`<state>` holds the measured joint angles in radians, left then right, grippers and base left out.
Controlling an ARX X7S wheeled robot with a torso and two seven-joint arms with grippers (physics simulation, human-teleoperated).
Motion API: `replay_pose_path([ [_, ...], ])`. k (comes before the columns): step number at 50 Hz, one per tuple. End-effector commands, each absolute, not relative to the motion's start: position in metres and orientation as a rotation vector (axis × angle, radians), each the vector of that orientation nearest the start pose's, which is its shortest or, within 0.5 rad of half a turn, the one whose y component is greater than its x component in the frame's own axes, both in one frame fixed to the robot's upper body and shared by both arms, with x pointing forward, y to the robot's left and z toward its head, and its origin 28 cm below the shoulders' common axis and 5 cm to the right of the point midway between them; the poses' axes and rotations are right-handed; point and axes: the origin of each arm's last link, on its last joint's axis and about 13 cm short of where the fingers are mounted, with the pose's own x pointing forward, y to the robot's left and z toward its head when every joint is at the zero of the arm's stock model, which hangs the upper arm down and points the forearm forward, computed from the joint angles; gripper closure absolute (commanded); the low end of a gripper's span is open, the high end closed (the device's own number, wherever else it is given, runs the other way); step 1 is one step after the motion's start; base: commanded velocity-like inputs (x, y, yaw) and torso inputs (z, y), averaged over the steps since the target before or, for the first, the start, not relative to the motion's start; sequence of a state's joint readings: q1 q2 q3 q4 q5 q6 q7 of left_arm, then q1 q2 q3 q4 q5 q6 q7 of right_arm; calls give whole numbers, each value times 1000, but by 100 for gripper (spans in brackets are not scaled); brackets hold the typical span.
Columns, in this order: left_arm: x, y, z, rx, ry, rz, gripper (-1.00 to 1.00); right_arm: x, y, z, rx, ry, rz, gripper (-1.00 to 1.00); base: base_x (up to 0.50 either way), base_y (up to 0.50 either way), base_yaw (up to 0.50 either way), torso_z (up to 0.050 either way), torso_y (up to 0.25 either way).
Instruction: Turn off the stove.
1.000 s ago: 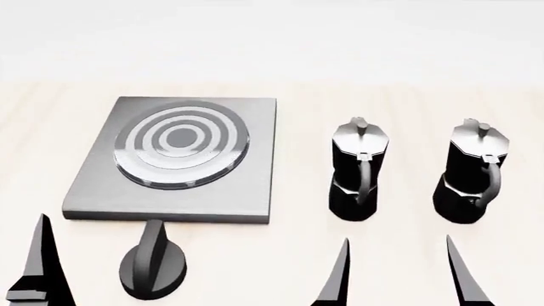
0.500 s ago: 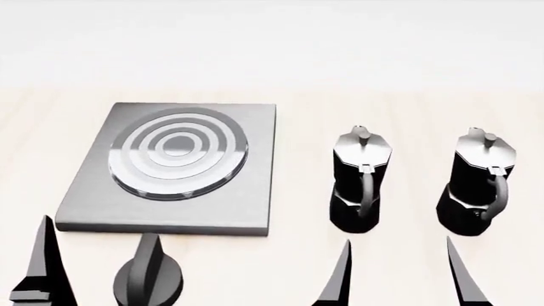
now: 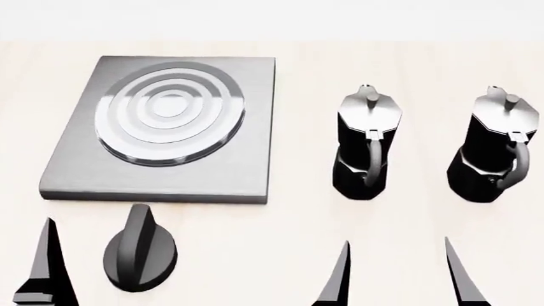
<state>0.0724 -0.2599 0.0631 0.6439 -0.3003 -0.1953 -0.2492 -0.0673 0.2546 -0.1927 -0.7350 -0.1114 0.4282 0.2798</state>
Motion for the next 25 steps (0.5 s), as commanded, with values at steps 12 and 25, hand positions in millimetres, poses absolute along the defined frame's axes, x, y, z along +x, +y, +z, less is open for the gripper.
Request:
replay_pose_path([
  [12,182,224,119,-83,-328,21,-100,174,-106,120,-274,-280,-107,-100,0,0,0,0,-156],
  [25,181,223,118,-81,-321,14,-100,175,-105,120,-273,-278,-104,-100,0,0,0,0,-156],
])
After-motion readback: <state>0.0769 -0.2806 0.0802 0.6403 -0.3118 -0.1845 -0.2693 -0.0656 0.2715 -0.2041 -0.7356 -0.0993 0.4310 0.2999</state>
